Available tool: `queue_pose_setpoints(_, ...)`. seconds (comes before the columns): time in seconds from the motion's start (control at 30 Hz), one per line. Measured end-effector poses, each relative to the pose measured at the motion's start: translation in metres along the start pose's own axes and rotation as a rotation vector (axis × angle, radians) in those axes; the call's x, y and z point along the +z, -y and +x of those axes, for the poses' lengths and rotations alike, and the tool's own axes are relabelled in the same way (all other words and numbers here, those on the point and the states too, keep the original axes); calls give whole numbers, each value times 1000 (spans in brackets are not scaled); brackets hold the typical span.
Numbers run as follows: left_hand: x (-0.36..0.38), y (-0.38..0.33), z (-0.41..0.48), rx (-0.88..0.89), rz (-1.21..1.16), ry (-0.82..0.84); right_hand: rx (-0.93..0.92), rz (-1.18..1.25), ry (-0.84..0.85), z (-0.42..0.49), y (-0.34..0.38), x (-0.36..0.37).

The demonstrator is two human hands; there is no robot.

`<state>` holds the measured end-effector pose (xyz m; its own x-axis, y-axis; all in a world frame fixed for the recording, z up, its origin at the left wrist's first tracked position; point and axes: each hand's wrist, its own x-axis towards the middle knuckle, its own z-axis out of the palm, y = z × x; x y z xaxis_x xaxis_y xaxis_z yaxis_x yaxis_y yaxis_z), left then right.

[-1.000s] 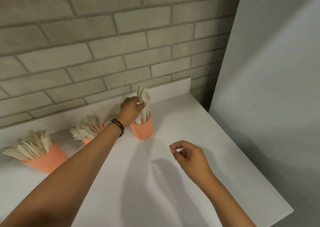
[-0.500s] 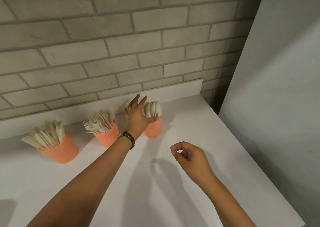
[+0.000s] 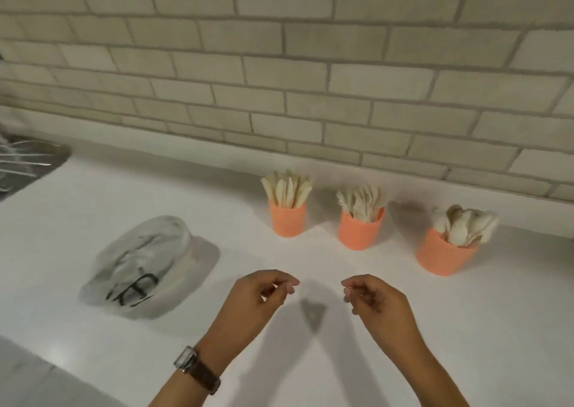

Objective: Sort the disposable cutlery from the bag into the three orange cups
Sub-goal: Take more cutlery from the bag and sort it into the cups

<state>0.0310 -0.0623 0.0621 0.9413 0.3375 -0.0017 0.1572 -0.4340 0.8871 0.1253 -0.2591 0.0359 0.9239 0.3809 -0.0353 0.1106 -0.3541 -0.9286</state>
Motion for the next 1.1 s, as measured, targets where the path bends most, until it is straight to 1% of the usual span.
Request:
queue_pose_setpoints(0.13, -79, 43, -27, -71, 43, -206, -18, 48, 99, 7, 25, 80)
queue_pose_setpoints(0.2, -115, 62, -36, -98, 57, -258, -21, 60, 147, 10, 38, 122)
queue_pose_setpoints(0.33, -175, 95, -46, -90, 91, -283, -15, 59, 170, 20, 64, 201)
queue_pose_setpoints(0.43, -210, 117, -45, -76, 159, -274, 38, 37, 127, 31, 78, 249)
queue_pose_setpoints(0.53, -235, 133, -39, -83, 147, -256, 84, 12, 89, 42, 91, 281)
queue_pose_setpoints(0.67, -249, 145, -23, -86, 113, -162, 133, -63, 111, 51, 102, 305)
queue_pose_setpoints(0.77, -245, 149, -4, -85, 124, -82, 132, -95, 125, 53, 102, 309)
queue_pose_setpoints(0.87, -231, 154, 26, -143, 273, 55, 118, -127, 133, 49, 99, 304)
queue_pose_setpoints(1.0, -207, 163, 60, -325, 515, 320, 111, -133, 103, 41, 93, 298)
queue_pose_setpoints(1.03, -201, 166, 64, -358, 593, 365, 109, -125, 90, 40, 91, 298)
queue_pose_setpoints(1.1, -191, 171, 69, -415, 718, 392, 95, -108, 66, 38, 87, 297)
